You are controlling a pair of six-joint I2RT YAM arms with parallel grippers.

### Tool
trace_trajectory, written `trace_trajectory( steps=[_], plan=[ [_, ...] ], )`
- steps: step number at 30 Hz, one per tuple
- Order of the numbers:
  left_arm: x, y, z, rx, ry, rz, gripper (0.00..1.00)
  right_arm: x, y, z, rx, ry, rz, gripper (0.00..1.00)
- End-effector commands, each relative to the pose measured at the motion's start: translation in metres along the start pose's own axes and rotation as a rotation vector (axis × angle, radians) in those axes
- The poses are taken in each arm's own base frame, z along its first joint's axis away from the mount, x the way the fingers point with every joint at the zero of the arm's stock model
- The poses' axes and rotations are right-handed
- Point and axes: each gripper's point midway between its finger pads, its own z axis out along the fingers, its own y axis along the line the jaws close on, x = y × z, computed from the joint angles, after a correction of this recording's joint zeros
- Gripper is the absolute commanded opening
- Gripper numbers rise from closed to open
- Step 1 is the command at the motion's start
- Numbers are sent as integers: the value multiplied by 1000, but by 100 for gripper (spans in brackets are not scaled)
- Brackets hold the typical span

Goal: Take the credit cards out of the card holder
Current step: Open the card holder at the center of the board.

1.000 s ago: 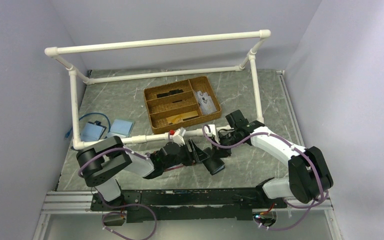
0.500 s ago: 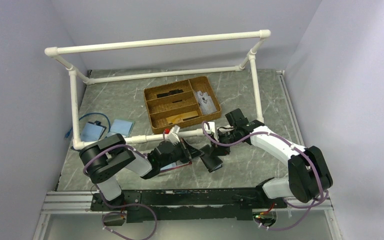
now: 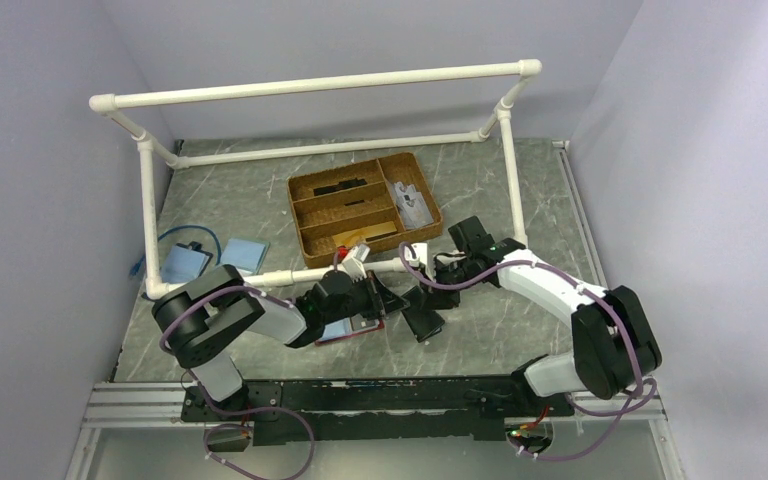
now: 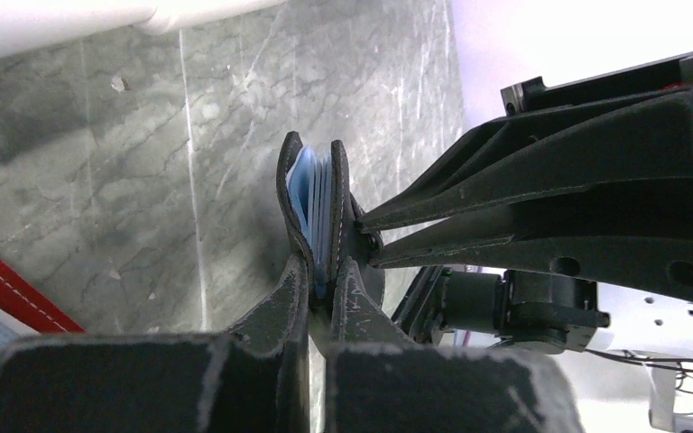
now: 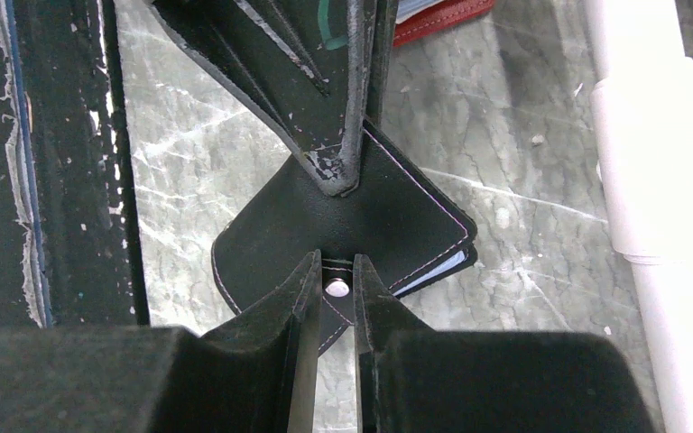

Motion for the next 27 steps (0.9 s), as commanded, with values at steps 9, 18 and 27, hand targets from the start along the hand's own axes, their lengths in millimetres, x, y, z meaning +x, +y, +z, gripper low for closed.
trace_trajectory(
  steps=[9, 18, 27],
  plan=[
    [16, 43, -13, -165, 146, 78, 0, 46, -41, -10, 152, 235, 102, 0],
    [11, 51, -10, -254, 189, 120, 0, 56, -50, -13, 194, 295, 139, 0],
    [13, 60, -18, -288, 188, 88, 0, 46, -53, -27, 248, 263, 115, 0]
  ],
)
